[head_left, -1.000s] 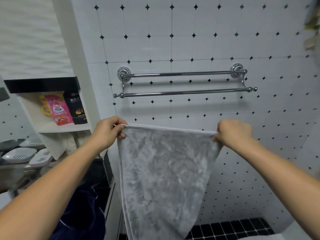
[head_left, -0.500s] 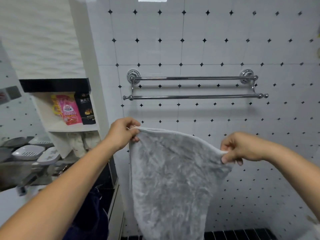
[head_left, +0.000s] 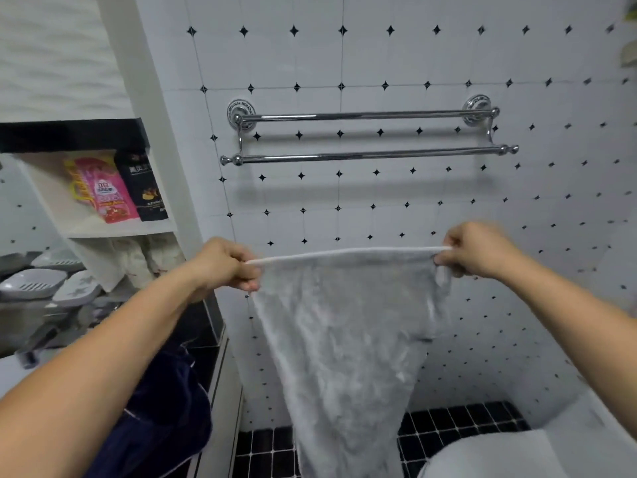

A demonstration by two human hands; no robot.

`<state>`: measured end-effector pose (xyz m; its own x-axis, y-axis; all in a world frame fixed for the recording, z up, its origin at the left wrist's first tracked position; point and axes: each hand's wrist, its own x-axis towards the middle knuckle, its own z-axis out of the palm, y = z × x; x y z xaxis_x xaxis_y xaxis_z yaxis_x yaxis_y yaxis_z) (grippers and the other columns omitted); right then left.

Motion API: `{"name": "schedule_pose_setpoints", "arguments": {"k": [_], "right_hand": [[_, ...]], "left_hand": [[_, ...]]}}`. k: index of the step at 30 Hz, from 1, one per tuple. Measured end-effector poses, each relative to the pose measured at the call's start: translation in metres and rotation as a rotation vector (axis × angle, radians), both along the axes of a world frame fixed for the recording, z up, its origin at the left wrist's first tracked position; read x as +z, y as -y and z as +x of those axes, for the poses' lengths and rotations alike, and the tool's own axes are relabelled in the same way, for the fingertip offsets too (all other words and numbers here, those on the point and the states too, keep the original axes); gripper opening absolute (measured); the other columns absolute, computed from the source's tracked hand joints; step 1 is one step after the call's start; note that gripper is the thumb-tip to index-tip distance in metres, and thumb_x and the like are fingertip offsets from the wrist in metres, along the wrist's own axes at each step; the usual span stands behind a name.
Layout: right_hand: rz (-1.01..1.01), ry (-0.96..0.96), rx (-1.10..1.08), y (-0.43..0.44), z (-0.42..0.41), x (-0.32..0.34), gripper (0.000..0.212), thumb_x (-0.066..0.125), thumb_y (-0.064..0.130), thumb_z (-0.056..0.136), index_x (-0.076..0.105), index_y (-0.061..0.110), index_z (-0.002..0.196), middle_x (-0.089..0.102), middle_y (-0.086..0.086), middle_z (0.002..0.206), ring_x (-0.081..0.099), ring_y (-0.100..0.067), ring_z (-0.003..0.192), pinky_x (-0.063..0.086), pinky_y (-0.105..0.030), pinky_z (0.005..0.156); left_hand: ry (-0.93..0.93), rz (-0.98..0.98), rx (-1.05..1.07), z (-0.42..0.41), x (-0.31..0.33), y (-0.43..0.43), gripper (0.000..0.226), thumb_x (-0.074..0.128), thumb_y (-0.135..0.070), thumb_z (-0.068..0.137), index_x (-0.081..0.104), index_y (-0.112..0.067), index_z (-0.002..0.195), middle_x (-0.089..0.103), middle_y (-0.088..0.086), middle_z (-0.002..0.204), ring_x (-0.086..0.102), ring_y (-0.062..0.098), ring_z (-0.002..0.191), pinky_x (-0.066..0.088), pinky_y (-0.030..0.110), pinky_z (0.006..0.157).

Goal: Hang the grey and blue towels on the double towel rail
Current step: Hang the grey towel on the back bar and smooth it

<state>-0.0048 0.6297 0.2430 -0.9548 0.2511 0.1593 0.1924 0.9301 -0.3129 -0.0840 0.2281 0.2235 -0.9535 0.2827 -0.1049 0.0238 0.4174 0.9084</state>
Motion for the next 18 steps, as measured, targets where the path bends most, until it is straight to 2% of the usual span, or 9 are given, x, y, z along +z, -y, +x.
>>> {"name": "schedule_pose_setpoints", "arguments": {"k": [2,3,5,6,8,11,13,16,18], "right_hand": [[-0.036,-0.031,0.062,0.007,0.000,0.003,0.021,0.079,0.029,0.073,0.063,0.015,0.068,0.065,0.001,0.047,0.059,-0.014,0.046,0.038,-0.022,0.045],[0.023,-0.078,0.070,0.010,-0.002,0.004,0.021,0.078,0.029,0.073,0.061,0.017,0.067,0.065,0.002,0.049,0.061,-0.016,0.053,0.041,-0.024,0.048],[0.083,-0.174,0.042,0.011,-0.005,0.007,0.021,0.076,0.028,0.076,0.060,0.018,0.067,0.066,0.001,0.057,0.064,-0.023,0.065,0.047,-0.030,0.060],[-0.013,-0.205,0.031,0.008,-0.006,0.011,0.021,0.077,0.026,0.076,0.061,0.017,0.067,0.067,-0.003,0.058,0.064,-0.025,0.065,0.049,-0.032,0.062],[-0.412,-0.267,0.091,0.000,-0.004,0.023,0.018,0.079,0.016,0.077,0.063,0.015,0.068,0.070,-0.012,0.061,0.064,-0.026,0.059,0.051,-0.033,0.059],[-0.858,-0.480,0.309,-0.008,0.002,0.035,0.015,0.075,0.003,0.078,0.064,0.013,0.075,0.068,-0.004,0.055,0.065,-0.016,0.049,0.055,-0.024,0.053],[-0.918,-0.323,0.411,-0.011,0.008,0.029,0.013,0.076,0.003,0.075,0.064,0.009,0.075,0.065,-0.005,0.052,0.062,-0.015,0.045,0.052,-0.021,0.048],[-0.382,0.402,0.353,-0.017,0.021,0.006,0.017,0.081,0.009,0.073,0.066,0.003,0.078,0.065,-0.016,0.057,0.060,-0.021,0.050,0.049,-0.025,0.052],[-0.251,0.462,0.327,-0.018,0.022,-0.003,0.016,0.081,0.012,0.075,0.068,0.004,0.079,0.067,-0.016,0.059,0.061,-0.022,0.054,0.049,-0.026,0.057]], "left_hand": [[-0.223,-0.293,0.196,-0.006,-0.004,-0.004,0.020,0.068,0.012,0.078,0.068,-0.005,0.067,0.067,0.020,0.067,0.063,0.021,0.050,0.052,0.022,0.047],[-0.277,-0.327,0.241,-0.007,-0.001,-0.008,0.020,0.067,0.010,0.078,0.068,-0.007,0.068,0.068,0.020,0.068,0.063,0.018,0.049,0.052,0.023,0.049],[-0.200,-0.043,0.269,-0.009,0.008,-0.016,0.015,0.061,0.013,0.082,0.066,-0.001,0.083,0.067,0.023,0.075,0.067,0.018,0.049,0.058,0.026,0.052],[-0.097,0.190,0.293,-0.007,0.017,-0.018,0.015,0.058,0.013,0.085,0.063,0.002,0.094,0.066,0.023,0.078,0.069,0.018,0.050,0.058,0.024,0.050],[0.002,0.501,0.325,-0.004,0.034,-0.019,0.014,0.054,0.008,0.091,0.058,-0.002,0.101,0.063,0.014,0.079,0.072,0.017,0.055,0.055,0.020,0.046],[-0.088,0.611,0.297,0.006,0.050,-0.022,0.013,0.049,-0.001,0.097,0.053,-0.011,0.091,0.058,0.004,0.076,0.075,0.023,0.069,0.055,0.022,0.047],[-0.105,0.449,0.174,0.015,0.045,-0.018,0.014,0.047,0.000,0.098,0.050,-0.010,0.088,0.057,0.008,0.071,0.074,0.026,0.063,0.057,0.027,0.048],[0.055,-0.381,-0.208,0.032,0.015,-0.006,0.015,0.046,0.004,0.098,0.050,-0.004,0.086,0.062,0.027,0.071,0.068,0.028,0.053,0.056,0.030,0.047],[0.080,-0.516,-0.258,0.035,0.004,-0.005,0.015,0.047,0.005,0.097,0.050,-0.004,0.085,0.062,0.027,0.072,0.070,0.024,0.053,0.056,0.030,0.049]]}}
